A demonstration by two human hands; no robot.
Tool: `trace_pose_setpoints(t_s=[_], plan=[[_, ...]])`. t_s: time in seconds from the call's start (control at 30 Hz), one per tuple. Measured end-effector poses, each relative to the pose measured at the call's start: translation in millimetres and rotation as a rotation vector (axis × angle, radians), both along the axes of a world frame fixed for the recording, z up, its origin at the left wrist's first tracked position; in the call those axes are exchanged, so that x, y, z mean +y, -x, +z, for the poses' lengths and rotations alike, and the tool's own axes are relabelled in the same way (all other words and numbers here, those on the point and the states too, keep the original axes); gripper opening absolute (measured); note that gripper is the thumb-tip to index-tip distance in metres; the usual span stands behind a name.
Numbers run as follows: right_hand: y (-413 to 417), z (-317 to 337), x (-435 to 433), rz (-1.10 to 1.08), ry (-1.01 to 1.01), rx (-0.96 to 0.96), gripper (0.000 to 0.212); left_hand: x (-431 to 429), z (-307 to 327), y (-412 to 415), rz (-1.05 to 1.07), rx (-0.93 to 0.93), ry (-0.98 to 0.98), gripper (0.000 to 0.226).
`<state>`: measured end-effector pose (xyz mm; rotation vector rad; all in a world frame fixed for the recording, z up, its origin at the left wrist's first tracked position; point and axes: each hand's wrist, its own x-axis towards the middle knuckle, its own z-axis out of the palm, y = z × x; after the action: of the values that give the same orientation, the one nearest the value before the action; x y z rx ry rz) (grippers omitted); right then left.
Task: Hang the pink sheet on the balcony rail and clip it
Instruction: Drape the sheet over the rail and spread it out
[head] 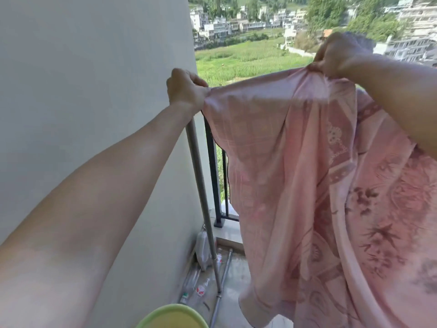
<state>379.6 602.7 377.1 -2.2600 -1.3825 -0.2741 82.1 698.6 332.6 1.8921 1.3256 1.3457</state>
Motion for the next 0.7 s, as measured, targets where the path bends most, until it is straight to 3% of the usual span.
trace_pose_setpoints(t_s=[0.1, 0.23, 0.3, 0.4, 0.53, 0.63, 0.7], plan=[[13.0, -1.7, 8.0, -0.022, -0.011, -0.026, 0.019, 11.2, 0.9, 3.9, 0.084, -0.028, -0.007, 0.020], [33.4, 2.5, 6.9, 0.106, -0.272, -0.004, 0.019, 31.4, 4.0, 23.7, 0.224, -0.142, 0.012, 0.023], [42.2, -2.7, 8.5, 0.156, -0.167, 0.007, 0.014, 37.5, 0.2, 29.0, 0.279, -0.174, 0.021, 0.022], [52.1, -16.8, 5.4, 0.210, 0.072, 0.082, 0.012, 40.4, -14.6, 39.7, 0.363, -0.090, 0.048, 0.017], [61.5, -24.8, -11.3, 0.373, 0.111, 0.215, 0.038, 46.5, -33.0, 64.2, 0.394, 0.046, 0.131, 0.020], [66.6, -32.4, -22.7, 0.373, 0.125, 0.142, 0.042, 35.4, -37.9, 56.9, 0.257, 0.195, 0.148, 0.019], [63.9, -33.1, -34.8, 0.343, 0.066, 0.081, 0.039, 17.1, -37.0, 38.1, 0.188, 0.283, 0.035, 0.027]])
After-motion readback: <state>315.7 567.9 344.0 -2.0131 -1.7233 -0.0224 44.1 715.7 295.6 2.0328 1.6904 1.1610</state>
